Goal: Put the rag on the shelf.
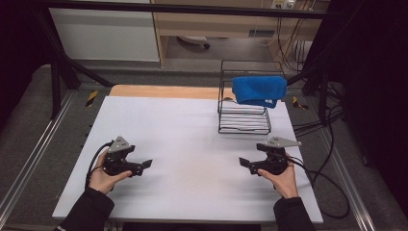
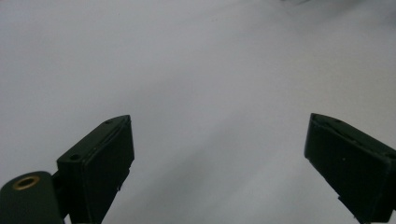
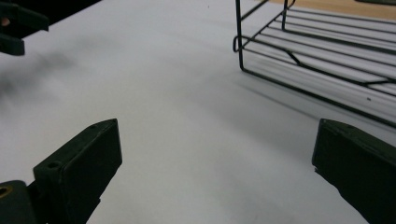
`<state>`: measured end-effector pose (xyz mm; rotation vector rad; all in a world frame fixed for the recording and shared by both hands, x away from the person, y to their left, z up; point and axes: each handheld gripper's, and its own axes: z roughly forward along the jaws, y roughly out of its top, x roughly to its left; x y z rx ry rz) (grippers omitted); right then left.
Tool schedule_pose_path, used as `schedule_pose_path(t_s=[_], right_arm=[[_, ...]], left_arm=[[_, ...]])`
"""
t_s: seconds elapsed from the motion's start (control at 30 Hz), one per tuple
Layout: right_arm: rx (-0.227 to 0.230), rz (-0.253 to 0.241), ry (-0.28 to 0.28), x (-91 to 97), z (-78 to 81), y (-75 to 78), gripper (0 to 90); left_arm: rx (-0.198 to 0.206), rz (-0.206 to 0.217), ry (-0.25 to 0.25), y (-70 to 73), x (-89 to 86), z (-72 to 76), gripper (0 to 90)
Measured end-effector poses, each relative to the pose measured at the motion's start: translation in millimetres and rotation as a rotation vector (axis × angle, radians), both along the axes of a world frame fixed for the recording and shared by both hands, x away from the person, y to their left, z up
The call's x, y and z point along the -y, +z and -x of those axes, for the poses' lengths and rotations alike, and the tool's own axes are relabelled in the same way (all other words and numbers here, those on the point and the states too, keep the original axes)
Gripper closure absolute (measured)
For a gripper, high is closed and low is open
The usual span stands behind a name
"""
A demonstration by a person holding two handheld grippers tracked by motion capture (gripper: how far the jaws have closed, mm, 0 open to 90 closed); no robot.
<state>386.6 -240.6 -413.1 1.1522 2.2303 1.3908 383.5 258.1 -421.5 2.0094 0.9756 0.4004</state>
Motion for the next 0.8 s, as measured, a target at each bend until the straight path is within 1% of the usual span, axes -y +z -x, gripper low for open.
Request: schedule_pose_path(t_s=[0.07,0.17,0.27,0.4,0.5,0.57,0.63,0.73,0.8], right_arm=[[-0.014,0.011,0.001,3.8,2.5,-4.8,1.2],[-0.024,0.005,-0.007,11.2,7.1,-10.9,1.1],[-0.033,-0.001,-0.010,19.0,11.1,-17.5,0.9],[-0.045,0.027,-0.011,27.4,16.7,-25.0,0.7],[-0.062,0.018,-0.016,32.9,20.8,-28.5,0.8],[-0.062,0.012,-0.020,34.9,22.8,-29.6,0.8],[-0.061,0.023,-0.020,34.9,24.0,-30.3,0.8],[-0.063,0.034,-0.015,34.0,24.2,-31.8,0.8],[-0.063,0.042,-0.010,33.6,23.9,-32.4,0.8]], left_arm=[[-0.001,0.008,0.000,-2.1,-5.0,3.6,8.5],[0.000,0.016,-0.005,-5.2,-10.0,8.9,8.5],[-0.005,0.006,-0.005,-8.8,-14.8,12.5,8.5],[-0.006,0.015,0.000,-14.6,-20.3,16.4,8.5],[-0.007,0.012,0.002,-18.9,-23.2,17.9,8.5],[-0.007,0.009,0.002,-19.8,-24.8,18.9,8.5],[-0.003,0.008,0.004,-20.8,-25.9,19.8,8.5],[-0.010,0.010,0.002,-23.2,-25.9,20.9,8.5],[-0.014,0.003,-0.002,-24.2,-25.7,21.2,8.5]])
